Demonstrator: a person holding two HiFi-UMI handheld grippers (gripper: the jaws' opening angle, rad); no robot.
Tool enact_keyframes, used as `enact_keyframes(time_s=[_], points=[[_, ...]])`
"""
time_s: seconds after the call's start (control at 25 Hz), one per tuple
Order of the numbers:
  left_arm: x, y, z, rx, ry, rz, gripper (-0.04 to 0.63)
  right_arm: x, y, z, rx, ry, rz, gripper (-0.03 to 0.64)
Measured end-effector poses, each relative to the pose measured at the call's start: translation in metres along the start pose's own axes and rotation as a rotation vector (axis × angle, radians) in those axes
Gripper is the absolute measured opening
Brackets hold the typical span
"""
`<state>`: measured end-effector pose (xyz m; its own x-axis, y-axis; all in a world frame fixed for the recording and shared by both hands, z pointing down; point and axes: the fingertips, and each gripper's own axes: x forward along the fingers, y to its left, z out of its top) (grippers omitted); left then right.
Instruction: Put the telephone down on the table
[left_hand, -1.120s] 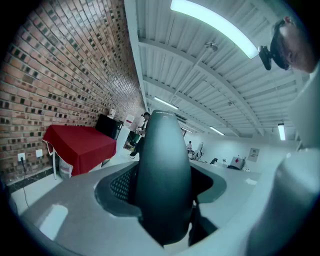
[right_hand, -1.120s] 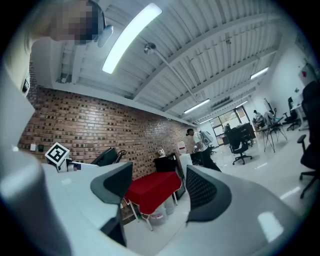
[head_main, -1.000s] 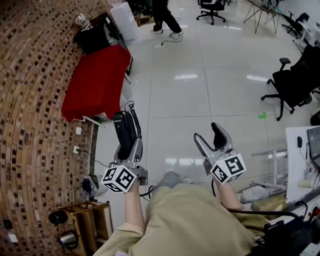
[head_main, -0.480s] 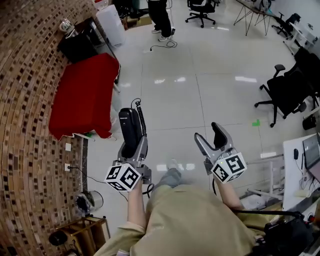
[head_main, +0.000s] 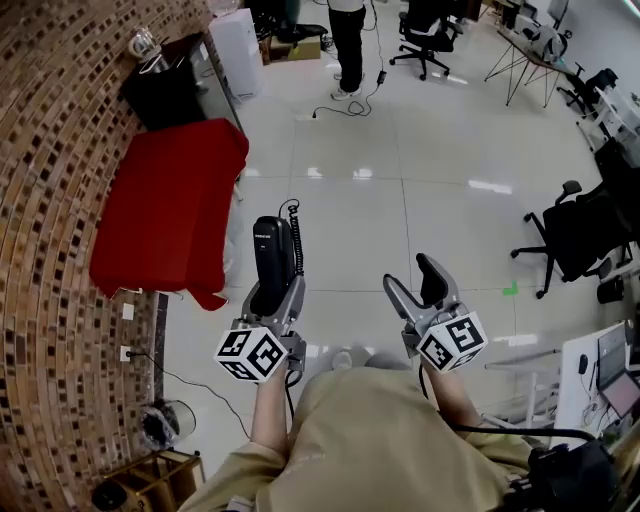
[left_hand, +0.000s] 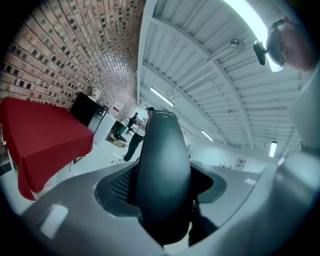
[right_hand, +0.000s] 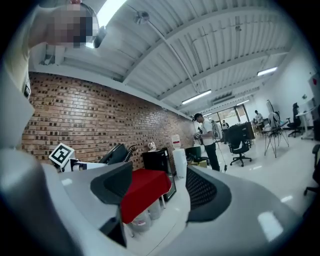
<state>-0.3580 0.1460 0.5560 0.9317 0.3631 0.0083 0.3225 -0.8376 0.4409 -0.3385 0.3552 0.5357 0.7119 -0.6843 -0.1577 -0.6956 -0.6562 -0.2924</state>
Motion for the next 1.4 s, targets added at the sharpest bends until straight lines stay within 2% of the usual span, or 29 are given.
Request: enact_keyframes(time_s=[0.16,0.44,0.6,0.76,0.92,1.08,1.2,1.28,1.4], points=[[0.053,0.028,-0.007,-0.013,0.041,0.004,0.281,0.039,-0.040,-0.004,0.015,0.006,-0.010,0.324],[0.143,0.067,0.001,-0.027,0.045,0.055,0.279,0.113,-0.131,-0.008,0.024,0.018,-0.011,0.324],[0.207,0.098,0.020,-0.016,-0.003,0.140,0.280,0.173,-0.194,0.004,0.030,0.010,0.043,0.324],[0.275,0.112,0.050,0.018,-0.043,0.200,0.280,0.235,-0.246,0.032,0.020,0.011,0.139,0.324],[0.342,0.117,0.077,-0.009,-0.080,0.241,0.279,0.298,-0.295,0.049,0.024,0.019,0.212,0.324],[0.383,0.137,0.083,0.016,-0.076,0.277,0.279,0.346,-0.317,0.031,0.070,0.045,0.263,0.324],[0.402,0.172,0.093,-0.007,-0.095,0.340,0.280,0.393,-0.316,0.010,0.081,0.089,0.335,0.324],[0.404,0.203,0.102,-0.004,-0.114,0.378,0.279,0.427,-0.311,0.002,0.031,0.100,0.380,0.324],[0.402,0.252,0.117,0.010,-0.149,0.423,0.279,0.485,-0.314,-0.007,-0.116,0.098,0.383,0.325]])
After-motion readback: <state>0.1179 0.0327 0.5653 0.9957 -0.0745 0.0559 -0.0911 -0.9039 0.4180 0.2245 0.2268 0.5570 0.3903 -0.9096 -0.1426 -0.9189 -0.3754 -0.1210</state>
